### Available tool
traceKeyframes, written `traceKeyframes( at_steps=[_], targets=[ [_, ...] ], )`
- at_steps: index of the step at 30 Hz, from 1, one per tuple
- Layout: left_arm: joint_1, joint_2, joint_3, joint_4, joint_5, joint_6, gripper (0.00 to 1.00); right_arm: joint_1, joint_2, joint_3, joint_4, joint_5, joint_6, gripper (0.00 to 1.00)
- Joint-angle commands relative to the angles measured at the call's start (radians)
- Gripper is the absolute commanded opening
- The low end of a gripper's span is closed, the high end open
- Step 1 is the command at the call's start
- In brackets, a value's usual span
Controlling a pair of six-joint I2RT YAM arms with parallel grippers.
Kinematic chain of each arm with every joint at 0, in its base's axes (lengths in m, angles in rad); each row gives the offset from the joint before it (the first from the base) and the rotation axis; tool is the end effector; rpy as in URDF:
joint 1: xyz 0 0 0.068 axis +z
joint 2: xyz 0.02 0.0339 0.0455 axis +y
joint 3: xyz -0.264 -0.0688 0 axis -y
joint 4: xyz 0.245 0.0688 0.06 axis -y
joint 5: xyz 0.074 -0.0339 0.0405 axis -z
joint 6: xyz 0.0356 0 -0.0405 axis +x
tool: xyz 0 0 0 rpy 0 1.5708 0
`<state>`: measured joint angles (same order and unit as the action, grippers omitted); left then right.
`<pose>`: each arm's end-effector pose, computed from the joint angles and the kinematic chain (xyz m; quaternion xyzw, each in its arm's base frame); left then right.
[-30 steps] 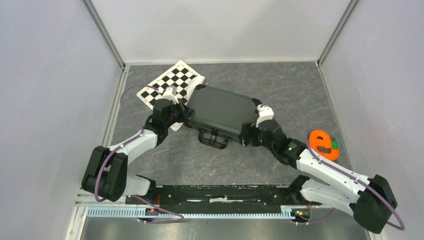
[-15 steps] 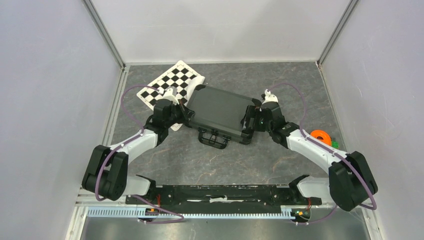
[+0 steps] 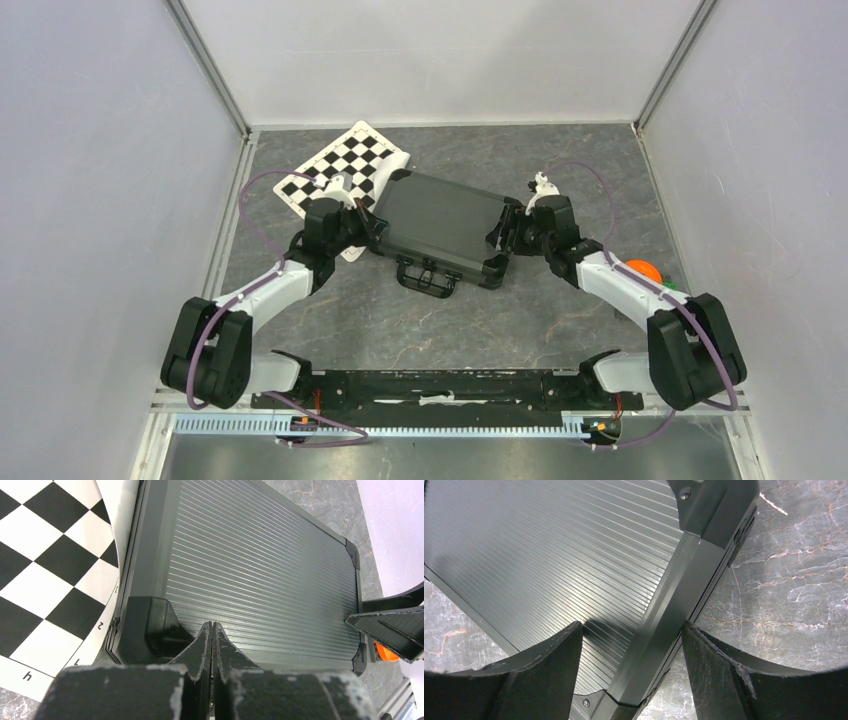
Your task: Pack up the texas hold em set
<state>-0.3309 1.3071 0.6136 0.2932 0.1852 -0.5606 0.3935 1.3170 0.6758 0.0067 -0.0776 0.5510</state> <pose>0.2611 -0.0966 0.2154 -0.0444 0.8304 -0.3067 0.4631 0.2521 0.1077 0.2057 0.0527 0.8903 0.2359 0.3858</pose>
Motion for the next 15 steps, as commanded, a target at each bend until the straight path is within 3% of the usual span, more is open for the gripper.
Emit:
traceKeyframes(
  at_steps=[1, 3, 15],
  targets=[
    [0.004, -0.039, -0.004, 0.021, -0.010, 0.024, 0.02, -0.044, 0.084, 0.028, -0.093, -0.017, -0.153, 0.79],
    [0.004, -0.057, -0.004, 0.021, -0.010, 0.024, 0.02, -0.071, 0.118, 0.069, -0.119, -0.048, -0.213, 0.88],
    [0.004, -0.206, -0.004, 0.021, -0.010, 0.024, 0.02, -0.063, 0.513, 0.485, -0.304, -0.366, -0.642, 0.91]
  ],
)
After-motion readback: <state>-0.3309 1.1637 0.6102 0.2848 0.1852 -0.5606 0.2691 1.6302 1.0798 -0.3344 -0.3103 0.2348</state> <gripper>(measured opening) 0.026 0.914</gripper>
